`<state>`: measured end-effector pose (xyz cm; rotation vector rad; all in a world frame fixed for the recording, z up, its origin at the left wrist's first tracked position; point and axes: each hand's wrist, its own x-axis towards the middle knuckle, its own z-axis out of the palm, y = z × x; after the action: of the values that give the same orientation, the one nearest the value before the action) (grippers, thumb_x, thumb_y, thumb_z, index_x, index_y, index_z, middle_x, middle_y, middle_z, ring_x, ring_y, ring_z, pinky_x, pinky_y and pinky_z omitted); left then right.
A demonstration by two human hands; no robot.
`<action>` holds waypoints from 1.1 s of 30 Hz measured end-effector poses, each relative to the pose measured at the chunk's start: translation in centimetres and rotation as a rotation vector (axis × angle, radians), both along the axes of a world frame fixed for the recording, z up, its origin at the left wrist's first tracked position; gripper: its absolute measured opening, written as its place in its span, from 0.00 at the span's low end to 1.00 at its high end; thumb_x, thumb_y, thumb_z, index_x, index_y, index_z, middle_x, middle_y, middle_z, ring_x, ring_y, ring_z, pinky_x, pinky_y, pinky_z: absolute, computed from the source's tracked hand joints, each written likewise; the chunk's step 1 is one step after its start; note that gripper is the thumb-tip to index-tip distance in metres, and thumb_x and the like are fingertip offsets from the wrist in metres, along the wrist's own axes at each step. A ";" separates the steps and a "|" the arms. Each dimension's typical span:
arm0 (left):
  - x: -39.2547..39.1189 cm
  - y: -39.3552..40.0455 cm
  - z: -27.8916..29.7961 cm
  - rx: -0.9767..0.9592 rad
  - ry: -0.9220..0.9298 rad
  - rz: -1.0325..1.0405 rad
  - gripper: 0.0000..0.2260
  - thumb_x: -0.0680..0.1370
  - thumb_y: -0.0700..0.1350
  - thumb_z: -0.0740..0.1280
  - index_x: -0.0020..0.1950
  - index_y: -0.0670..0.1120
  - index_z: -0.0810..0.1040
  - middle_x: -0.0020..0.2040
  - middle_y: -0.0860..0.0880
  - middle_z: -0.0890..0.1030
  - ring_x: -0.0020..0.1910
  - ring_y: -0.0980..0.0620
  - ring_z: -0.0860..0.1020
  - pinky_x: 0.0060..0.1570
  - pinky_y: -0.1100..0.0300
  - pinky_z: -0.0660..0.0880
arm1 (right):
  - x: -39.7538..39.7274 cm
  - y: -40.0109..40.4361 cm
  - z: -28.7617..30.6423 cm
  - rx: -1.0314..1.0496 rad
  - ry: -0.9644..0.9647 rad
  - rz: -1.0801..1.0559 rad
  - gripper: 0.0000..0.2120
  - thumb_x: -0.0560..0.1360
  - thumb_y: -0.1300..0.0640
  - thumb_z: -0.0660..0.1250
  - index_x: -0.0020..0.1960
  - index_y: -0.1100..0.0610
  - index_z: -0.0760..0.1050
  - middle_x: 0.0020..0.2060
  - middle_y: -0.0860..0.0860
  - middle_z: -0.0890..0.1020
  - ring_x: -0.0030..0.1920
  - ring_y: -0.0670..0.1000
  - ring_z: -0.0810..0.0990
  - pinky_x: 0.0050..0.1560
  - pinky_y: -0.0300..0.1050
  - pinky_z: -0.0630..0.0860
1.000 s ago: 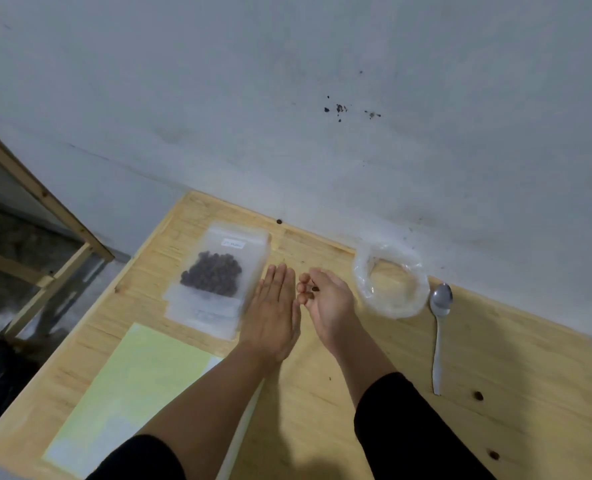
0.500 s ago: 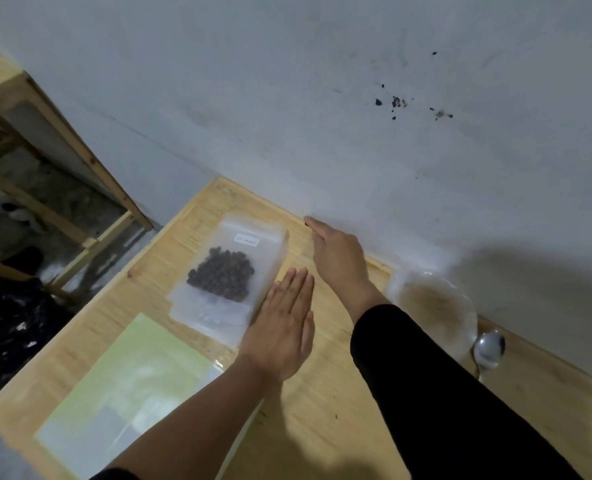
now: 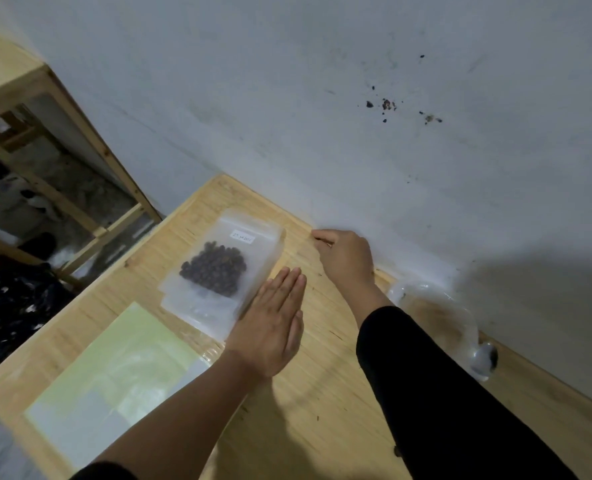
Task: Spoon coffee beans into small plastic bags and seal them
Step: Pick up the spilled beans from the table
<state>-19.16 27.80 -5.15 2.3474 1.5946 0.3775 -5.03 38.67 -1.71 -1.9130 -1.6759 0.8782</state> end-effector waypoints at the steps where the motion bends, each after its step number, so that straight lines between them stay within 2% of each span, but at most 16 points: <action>1: 0.0 0.0 0.0 0.000 -0.003 0.002 0.25 0.80 0.49 0.47 0.76 0.42 0.55 0.77 0.46 0.55 0.77 0.53 0.48 0.74 0.55 0.47 | 0.1 -0.2 0.2 -0.002 0.016 -0.014 0.11 0.76 0.56 0.64 0.57 0.51 0.80 0.54 0.48 0.83 0.51 0.48 0.81 0.55 0.42 0.76; 4: 0.1 0.0 0.1 0.001 -0.007 0.002 0.25 0.80 0.49 0.47 0.76 0.42 0.55 0.77 0.46 0.55 0.76 0.52 0.48 0.74 0.56 0.46 | 0.3 -0.7 0.2 -0.004 0.022 -0.076 0.11 0.75 0.55 0.65 0.57 0.50 0.80 0.53 0.46 0.83 0.52 0.46 0.80 0.53 0.37 0.74; 9: 0.0 0.0 0.2 0.000 -0.004 0.001 0.25 0.80 0.50 0.46 0.76 0.42 0.56 0.77 0.46 0.56 0.76 0.52 0.49 0.74 0.55 0.46 | 0.3 -1.5 0.1 0.002 -0.018 -0.121 0.09 0.74 0.52 0.66 0.53 0.49 0.81 0.47 0.47 0.85 0.48 0.48 0.81 0.54 0.45 0.77; 14: 0.1 0.0 0.3 -0.009 -0.011 -0.002 0.26 0.80 0.50 0.45 0.76 0.42 0.56 0.77 0.46 0.56 0.77 0.51 0.49 0.74 0.54 0.47 | -0.2 -1.6 0.2 -0.012 -0.080 -0.072 0.11 0.75 0.51 0.66 0.55 0.48 0.80 0.50 0.48 0.84 0.50 0.50 0.81 0.57 0.48 0.75; 17: 0.0 0.0 0.2 -0.027 -0.013 -0.002 0.26 0.79 0.51 0.44 0.76 0.43 0.55 0.77 0.46 0.55 0.77 0.52 0.48 0.74 0.54 0.47 | -0.7 -1.9 0.0 -0.010 -0.103 -0.115 0.07 0.75 0.52 0.65 0.50 0.49 0.80 0.44 0.48 0.85 0.45 0.50 0.82 0.53 0.49 0.77; 21: -0.1 0.2 0.2 -0.032 -0.003 -0.011 0.26 0.79 0.50 0.44 0.76 0.43 0.54 0.77 0.46 0.53 0.77 0.52 0.47 0.74 0.56 0.44 | -1.3 -2.3 0.6 -0.018 -0.142 -0.165 0.03 0.75 0.54 0.65 0.44 0.51 0.76 0.38 0.47 0.82 0.41 0.50 0.80 0.49 0.48 0.77; 22: -0.1 0.2 0.2 -0.031 0.000 -0.019 0.26 0.79 0.50 0.45 0.76 0.42 0.54 0.77 0.46 0.53 0.77 0.52 0.47 0.74 0.56 0.43 | -1.2 -2.4 0.9 -0.034 -0.081 -0.193 0.03 0.75 0.54 0.64 0.44 0.51 0.76 0.38 0.46 0.81 0.41 0.48 0.79 0.50 0.47 0.76; 24: 0.0 0.1 0.0 -0.033 0.020 -0.027 0.26 0.79 0.50 0.43 0.77 0.42 0.52 0.77 0.46 0.51 0.77 0.51 0.46 0.75 0.56 0.42 | -1.1 -3.0 1.4 -0.090 0.172 -0.313 0.04 0.76 0.53 0.63 0.43 0.50 0.74 0.36 0.43 0.77 0.39 0.45 0.76 0.48 0.44 0.73; 26: 0.1 0.1 0.0 -0.030 0.043 -0.026 0.27 0.79 0.50 0.42 0.76 0.41 0.52 0.77 0.44 0.52 0.77 0.49 0.47 0.75 0.54 0.45 | -1.0 -4.1 1.7 -0.085 0.443 -0.483 0.10 0.77 0.52 0.61 0.37 0.49 0.72 0.31 0.44 0.73 0.33 0.45 0.71 0.41 0.45 0.72; 29: 0.2 0.2 0.2 -0.045 0.080 -0.054 0.28 0.78 0.51 0.39 0.76 0.41 0.49 0.77 0.43 0.50 0.76 0.47 0.46 0.74 0.54 0.44 | -0.8 -5.9 1.9 0.005 0.854 -0.713 0.15 0.80 0.61 0.55 0.34 0.56 0.65 0.28 0.49 0.64 0.28 0.46 0.62 0.29 0.41 0.61; 30: 0.2 0.3 0.4 -0.058 0.081 -0.070 0.29 0.77 0.52 0.38 0.76 0.41 0.48 0.77 0.44 0.49 0.76 0.48 0.44 0.73 0.55 0.42 | -0.6 -6.6 2.0 0.035 0.926 -0.779 0.15 0.80 0.63 0.54 0.35 0.57 0.65 0.29 0.50 0.66 0.28 0.45 0.63 0.29 0.39 0.60; 33: 0.4 1.0 1.1 -0.099 0.088 -0.129 0.30 0.75 0.54 0.33 0.76 0.43 0.40 0.76 0.46 0.40 0.75 0.49 0.37 0.72 0.57 0.36 | -0.1 -8.1 2.4 0.061 0.862 -0.942 0.13 0.76 0.68 0.52 0.38 0.57 0.69 0.30 0.51 0.71 0.28 0.45 0.68 0.27 0.37 0.64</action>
<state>-18.73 28.81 -4.05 2.4045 1.4538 0.1658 -5.11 30.57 0.71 -1.6077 -0.2379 0.9768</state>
